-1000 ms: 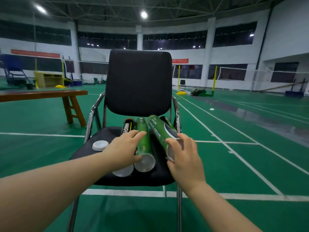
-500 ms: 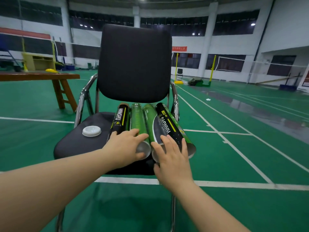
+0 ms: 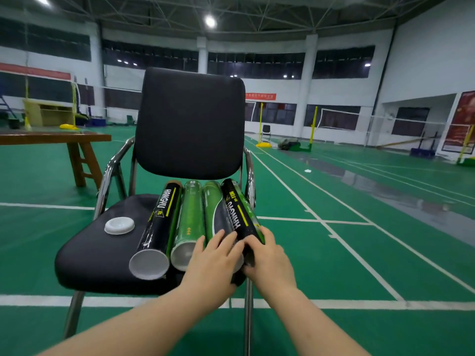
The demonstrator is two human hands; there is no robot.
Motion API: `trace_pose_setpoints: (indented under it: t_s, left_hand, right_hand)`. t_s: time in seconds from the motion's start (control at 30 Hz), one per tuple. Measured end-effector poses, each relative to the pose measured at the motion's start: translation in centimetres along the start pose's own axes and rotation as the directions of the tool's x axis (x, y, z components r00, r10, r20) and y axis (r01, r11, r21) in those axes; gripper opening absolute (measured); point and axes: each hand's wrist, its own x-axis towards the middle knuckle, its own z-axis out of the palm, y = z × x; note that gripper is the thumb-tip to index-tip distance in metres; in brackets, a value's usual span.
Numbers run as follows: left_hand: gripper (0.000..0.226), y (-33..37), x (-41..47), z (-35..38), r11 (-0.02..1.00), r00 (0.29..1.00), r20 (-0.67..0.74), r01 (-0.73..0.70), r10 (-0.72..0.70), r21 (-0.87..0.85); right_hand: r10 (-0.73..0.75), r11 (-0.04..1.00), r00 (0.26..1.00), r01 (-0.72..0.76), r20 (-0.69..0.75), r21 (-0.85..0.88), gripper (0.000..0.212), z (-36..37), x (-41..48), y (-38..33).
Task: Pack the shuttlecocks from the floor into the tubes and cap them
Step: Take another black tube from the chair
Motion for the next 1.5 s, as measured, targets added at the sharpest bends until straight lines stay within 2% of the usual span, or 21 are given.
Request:
trace_pose_setpoints:
  t_s: [0.17,0.3,0.4,0.47,0.5,0.57,0.67,0.73,0.83,0.9,1.07,1.23,1.5]
  left_hand:
    - [0.089,0.2,-0.2,-1.5,0.997,0.998,0.018,0.062,-0.061,-0.055]
    - [0.105,0.9,-1.1,-5.1,0.989,0.993,-0.088,0.062,-0.074,-0.131]
    - [0.114,1.3,-2.9,-9.3,0.980,0.960,-0.279,-0.073,0.019,-0.187]
    - [0.109,1.1,-4.8,-11.9,0.974,0.876,-0.460,-0.206,0.142,-0.091]
    - [0.107,0.7,-5.9,-13.0,0.968,0.840,-0.502,-0.248,0.204,-0.021]
    - [0.108,-0.2,-8.8,-15.0,0.957,0.813,-0.508,-0.276,0.283,0.093]
    - [0.107,-2.1,-13.9,-16.9,0.941,0.830,-0.445,-0.276,0.336,0.196]
    - [0.110,-3.5,-17.6,-16.4,0.930,0.879,-0.331,-0.271,0.344,0.248]
    - [0.106,-5.1,-22.7,-14.1,0.970,0.966,-0.155,-0.179,0.205,0.166]
    - [0.105,-5.9,-25.3,-11.9,0.988,0.991,-0.053,-0.121,0.126,0.093]
    - [0.099,-7.3,-29.3,-5.0,0.999,0.996,0.085,-0.040,0.041,-0.014]
    - [0.096,-8.1,-30.5,0.9,0.993,0.963,0.269,0.026,0.005,-0.114]
    - [0.099,-8.6,-30.3,9.2,0.982,0.950,0.311,0.030,0.030,-0.187]
  right_hand:
    - [0.064,0.987,0.981,-0.035,-0.183,0.157,0.035,-2.9,-1.8,-0.9]
    - [0.083,0.959,0.952,0.003,-0.293,0.282,0.038,-7.5,-4.2,-2.6]
    - [0.081,0.868,0.942,0.094,-0.325,0.488,0.038,-11.5,-6.5,-5.0]
    - [0.071,0.769,0.954,0.133,-0.291,0.625,0.040,-13.6,-8.2,-7.1]
    - [0.057,0.714,0.964,0.141,-0.258,0.686,0.042,-14.4,-9.1,-8.3]
    - [0.016,0.633,0.983,0.130,-0.181,0.763,0.046,-15.0,-10.8,-10.7]
    - [-0.045,0.533,0.998,0.061,-0.043,0.844,0.050,-14.1,-13.2,-13.7]
    - [-0.119,0.513,0.991,0.006,0.064,0.858,0.045,-12.4,-15.0,-15.6]
    - [-0.213,0.496,0.950,-0.094,0.226,0.863,0.046,-9.0,-17.5,-17.8]
    - [-0.233,0.496,0.917,-0.174,0.324,0.851,0.046,-6.4,-19.0,-18.7]
    - [-0.207,0.505,0.835,-0.355,0.509,0.787,0.046,0.2,-22.3,-19.0]
    - [-0.147,0.491,0.780,-0.477,0.609,0.729,0.051,5.9,-23.8,-17.8]
    - [-0.082,0.509,0.689,-0.592,0.720,0.625,0.048,13.2,-25.0,-14.4]
